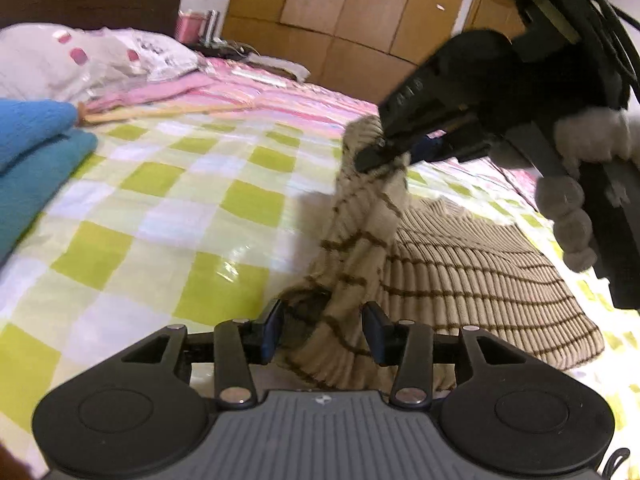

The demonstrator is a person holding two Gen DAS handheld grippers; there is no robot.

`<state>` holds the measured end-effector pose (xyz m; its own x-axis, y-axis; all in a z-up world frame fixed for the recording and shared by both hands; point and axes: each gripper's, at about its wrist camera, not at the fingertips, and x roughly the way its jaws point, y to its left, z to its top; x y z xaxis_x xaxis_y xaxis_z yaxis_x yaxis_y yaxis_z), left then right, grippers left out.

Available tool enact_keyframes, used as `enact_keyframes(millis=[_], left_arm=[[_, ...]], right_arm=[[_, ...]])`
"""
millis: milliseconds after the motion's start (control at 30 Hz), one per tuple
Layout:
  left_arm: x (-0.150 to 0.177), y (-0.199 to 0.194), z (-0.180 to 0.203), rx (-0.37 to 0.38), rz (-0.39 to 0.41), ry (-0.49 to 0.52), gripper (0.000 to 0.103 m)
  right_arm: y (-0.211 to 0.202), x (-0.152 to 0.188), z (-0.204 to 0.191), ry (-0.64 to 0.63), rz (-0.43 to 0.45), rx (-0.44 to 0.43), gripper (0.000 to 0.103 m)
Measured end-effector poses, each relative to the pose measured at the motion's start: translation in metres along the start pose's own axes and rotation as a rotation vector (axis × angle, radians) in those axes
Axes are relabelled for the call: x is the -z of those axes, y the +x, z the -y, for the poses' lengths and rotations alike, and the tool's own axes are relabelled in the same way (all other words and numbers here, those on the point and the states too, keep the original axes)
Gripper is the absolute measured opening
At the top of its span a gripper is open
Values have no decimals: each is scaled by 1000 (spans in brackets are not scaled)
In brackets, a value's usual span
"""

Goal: Fold small clothes
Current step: 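Fold the lifted side over the sweater body with both grippers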

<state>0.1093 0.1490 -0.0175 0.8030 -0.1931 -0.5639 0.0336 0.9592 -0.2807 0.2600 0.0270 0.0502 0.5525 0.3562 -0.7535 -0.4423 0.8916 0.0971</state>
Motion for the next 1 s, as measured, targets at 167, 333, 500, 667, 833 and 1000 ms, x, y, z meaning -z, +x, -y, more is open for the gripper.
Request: enact_keyframes(millis=[167,333,500,667,833,1000], left_arm=[[3,-15,6,-22,39,24,54],[10,-9,2,-84,27,25,55],[10,4,11,-85,33,55,60],[10,11,14,-48,7,24,55],[7,6,22,-52,20,44,29],[3,0,35,-21,32,50,21]], right_arm=[[-6,2,12,24,11,-7,14],[-11,3,20,47,16,-15,14],[-14,4,22,55,15,-20,14],[-21,5,25,54,21,-22,14],[-23,7,31,67,19,-22,14],[-31,10,41,72,24,-17,14]])
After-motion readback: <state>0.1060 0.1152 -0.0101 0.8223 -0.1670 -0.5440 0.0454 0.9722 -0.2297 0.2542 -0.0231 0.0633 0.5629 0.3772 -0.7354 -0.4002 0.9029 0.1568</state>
